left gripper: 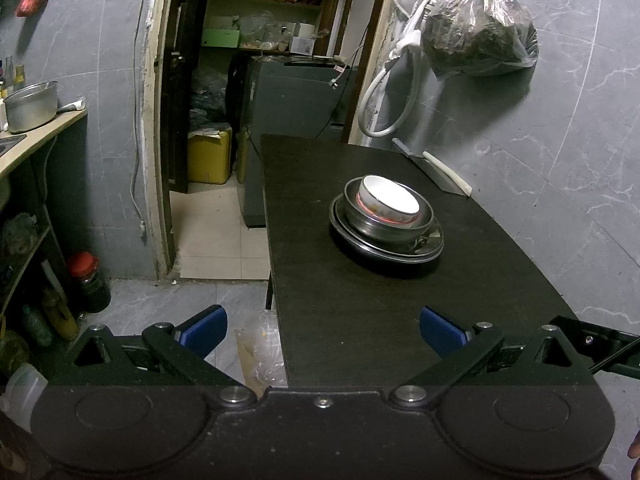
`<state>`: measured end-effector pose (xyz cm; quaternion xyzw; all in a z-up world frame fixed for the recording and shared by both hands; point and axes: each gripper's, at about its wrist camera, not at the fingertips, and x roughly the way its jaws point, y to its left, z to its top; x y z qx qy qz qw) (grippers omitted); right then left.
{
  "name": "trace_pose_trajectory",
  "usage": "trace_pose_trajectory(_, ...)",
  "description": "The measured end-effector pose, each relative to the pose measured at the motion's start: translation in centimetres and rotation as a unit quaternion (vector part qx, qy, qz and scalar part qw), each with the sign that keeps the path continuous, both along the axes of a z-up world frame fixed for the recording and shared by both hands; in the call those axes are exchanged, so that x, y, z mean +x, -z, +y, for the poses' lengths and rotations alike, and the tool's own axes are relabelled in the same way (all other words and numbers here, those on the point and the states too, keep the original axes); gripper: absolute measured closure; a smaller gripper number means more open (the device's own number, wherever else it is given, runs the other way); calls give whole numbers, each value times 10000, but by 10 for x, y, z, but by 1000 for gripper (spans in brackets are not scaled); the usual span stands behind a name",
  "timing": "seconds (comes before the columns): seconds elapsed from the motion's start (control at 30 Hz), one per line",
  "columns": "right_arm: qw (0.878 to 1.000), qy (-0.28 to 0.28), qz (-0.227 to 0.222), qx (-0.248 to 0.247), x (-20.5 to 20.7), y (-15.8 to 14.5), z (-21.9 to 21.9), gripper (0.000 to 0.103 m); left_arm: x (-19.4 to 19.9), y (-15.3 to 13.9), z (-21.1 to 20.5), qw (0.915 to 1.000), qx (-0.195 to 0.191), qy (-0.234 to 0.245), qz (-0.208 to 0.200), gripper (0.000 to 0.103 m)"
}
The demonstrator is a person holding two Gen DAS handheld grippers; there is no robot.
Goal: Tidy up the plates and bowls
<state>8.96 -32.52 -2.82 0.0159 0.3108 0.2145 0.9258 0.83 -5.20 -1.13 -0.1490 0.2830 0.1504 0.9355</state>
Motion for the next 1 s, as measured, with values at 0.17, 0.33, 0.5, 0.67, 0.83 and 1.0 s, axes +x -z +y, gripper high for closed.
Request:
trace_pose_trajectory(0.17, 10000, 0, 4, -1, 0, 0, 0, 0, 0, 0, 0, 10000, -4, -2, 4, 1)
trace_pose_trajectory(0.33, 10000, 5, 5, -2, -2, 0, 1, 0, 0, -1, 0, 10000, 2, 2, 8, 1)
trace_pose_trajectory(0.5, 10000, 26, 9, -3, -1, 0, 1, 0, 0, 1, 0, 10000, 4, 6, 18, 1)
trace_pose_trajectory(0.67, 10000, 45, 34, 4, -3, 2, 2, 0, 2, 3, 0, 10000, -29, 26, 61, 1)
trace_pose_trajectory(0.83, 10000, 57, 62, -3, -3, 2, 2, 0, 5, 4, -1, 9997, -3, 159, 174, 1)
trace_pose_trajectory(1.0, 9999, 68, 80, -17, -2, 2, 4, 0, 7, 4, -2, 9994, 59, 214, 262, 1)
